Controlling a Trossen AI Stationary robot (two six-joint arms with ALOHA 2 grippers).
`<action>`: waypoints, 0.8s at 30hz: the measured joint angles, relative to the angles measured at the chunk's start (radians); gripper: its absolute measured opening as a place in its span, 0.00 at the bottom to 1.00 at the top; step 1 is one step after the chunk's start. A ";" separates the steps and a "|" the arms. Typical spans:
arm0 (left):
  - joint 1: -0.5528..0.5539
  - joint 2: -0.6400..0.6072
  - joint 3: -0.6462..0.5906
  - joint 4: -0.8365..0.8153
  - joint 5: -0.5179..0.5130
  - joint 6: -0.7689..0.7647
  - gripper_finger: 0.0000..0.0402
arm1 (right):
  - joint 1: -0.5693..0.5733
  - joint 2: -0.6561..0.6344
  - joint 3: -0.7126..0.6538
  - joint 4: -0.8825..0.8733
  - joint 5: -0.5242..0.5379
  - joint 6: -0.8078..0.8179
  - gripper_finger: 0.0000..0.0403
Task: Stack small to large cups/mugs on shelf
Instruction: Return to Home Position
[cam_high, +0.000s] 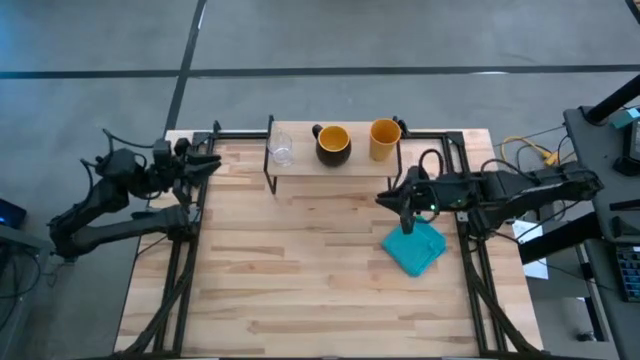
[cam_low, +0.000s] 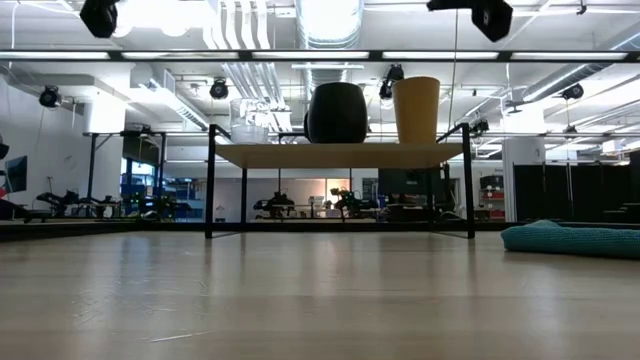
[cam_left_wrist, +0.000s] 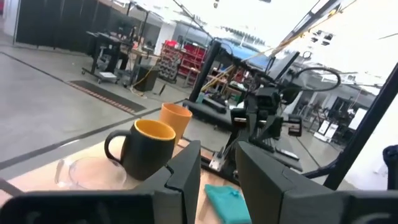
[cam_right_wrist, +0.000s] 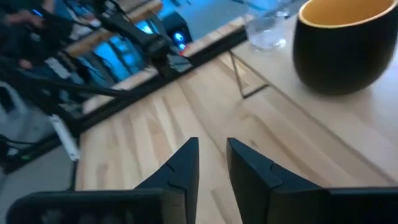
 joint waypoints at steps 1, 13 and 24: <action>0.000 -0.004 -0.016 0.011 0.000 -0.001 0.22 | 0.001 -0.022 -0.038 0.043 -0.007 0.000 0.19; 0.000 -0.029 -0.165 0.133 -0.003 -0.078 0.22 | 0.002 -0.228 -0.326 0.316 -0.111 -0.056 0.18; 0.000 -0.042 -0.180 0.179 -0.003 -0.080 0.22 | 0.002 -0.439 -0.438 0.315 -0.115 -0.087 0.19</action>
